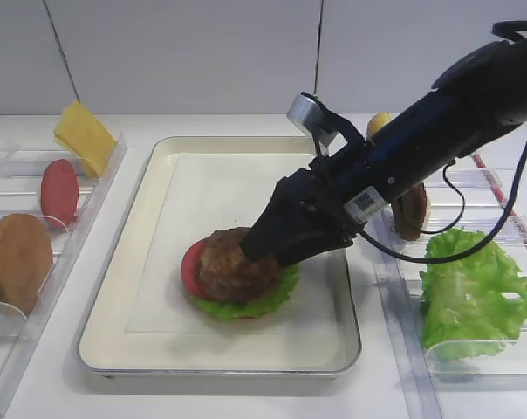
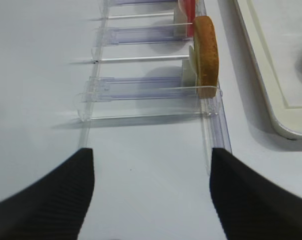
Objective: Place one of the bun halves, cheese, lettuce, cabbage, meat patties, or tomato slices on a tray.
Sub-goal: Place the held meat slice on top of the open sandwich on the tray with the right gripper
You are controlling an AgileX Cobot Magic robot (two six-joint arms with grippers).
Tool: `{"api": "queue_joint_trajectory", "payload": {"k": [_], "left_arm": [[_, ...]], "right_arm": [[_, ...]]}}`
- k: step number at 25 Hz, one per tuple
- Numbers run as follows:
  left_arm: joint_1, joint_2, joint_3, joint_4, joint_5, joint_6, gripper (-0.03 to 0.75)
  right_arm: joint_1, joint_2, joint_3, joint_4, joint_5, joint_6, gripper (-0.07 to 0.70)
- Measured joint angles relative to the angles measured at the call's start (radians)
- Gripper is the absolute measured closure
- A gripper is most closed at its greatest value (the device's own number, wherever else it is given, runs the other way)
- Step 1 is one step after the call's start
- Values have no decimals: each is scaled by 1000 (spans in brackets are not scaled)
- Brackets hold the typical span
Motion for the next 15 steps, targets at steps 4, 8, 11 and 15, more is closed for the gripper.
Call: {"api": "queue_joint_trajectory", "payload": {"k": [4, 8, 11, 15], "left_arm": [[0, 0, 0, 0, 0, 0, 225], [0, 0, 0, 0, 0, 0, 225], [0, 0, 0, 0, 0, 0, 225], [0, 0, 0, 0, 0, 0, 225]], "right_arm": [[14, 0, -4, 3, 8, -3, 275], [14, -4, -17, -21, 7, -8, 307], [14, -41, -57, -91, 7, 26, 311], [14, -111, -150, -252, 19, 141, 322]]}}
